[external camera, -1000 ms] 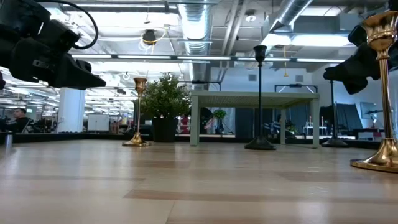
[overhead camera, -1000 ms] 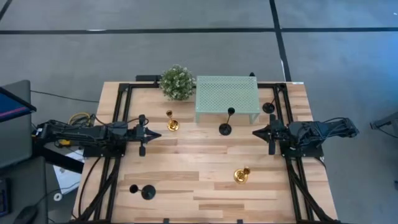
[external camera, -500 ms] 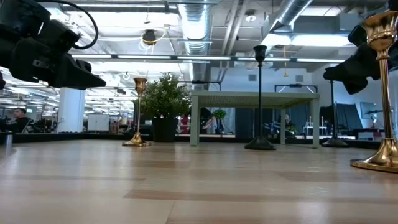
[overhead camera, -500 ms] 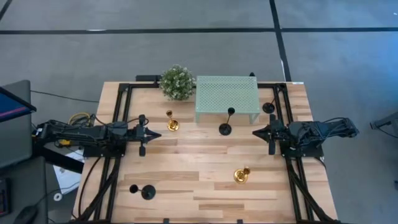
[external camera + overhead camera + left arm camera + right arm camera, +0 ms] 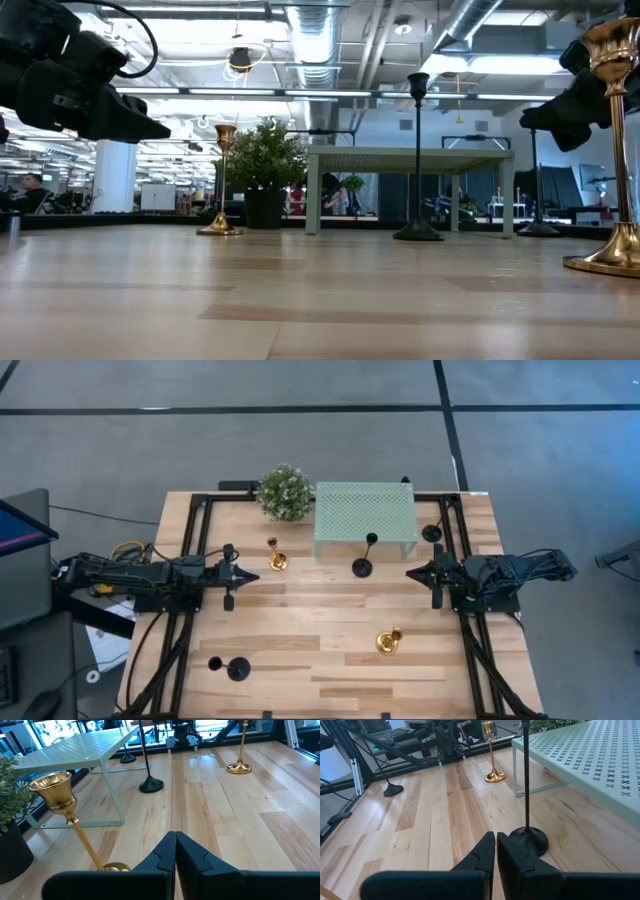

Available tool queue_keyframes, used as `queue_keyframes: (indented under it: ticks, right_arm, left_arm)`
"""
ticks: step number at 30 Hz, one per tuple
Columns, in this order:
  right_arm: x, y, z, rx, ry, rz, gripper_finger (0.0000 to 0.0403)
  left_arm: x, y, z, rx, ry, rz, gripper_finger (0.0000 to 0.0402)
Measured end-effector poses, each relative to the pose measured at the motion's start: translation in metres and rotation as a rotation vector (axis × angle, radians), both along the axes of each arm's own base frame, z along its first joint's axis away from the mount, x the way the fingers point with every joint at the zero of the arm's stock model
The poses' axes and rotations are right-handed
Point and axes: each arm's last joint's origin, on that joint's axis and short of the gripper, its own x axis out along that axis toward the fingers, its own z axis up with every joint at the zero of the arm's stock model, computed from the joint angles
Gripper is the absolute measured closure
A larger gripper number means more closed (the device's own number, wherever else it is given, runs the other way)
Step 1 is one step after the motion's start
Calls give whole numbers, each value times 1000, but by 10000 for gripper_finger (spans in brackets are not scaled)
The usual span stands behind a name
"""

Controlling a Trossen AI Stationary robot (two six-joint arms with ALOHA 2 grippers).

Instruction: Pick & Place candle stick holders

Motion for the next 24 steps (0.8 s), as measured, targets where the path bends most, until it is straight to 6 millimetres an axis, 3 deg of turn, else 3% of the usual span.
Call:
queue_keyframes:
  ticks: [6,13,24]
  right_arm:
    - [0,0,0,0,0,0,392]
    - [0,0,0,0,0,0,392]
    - [0,0,0,0,0,0,392]
  left_arm:
    - [0,0,2,-10,-17,0,394]
    - [0,0,2,-158,-40,10,394]
    - [0,0,3,-158,-44,10,394]
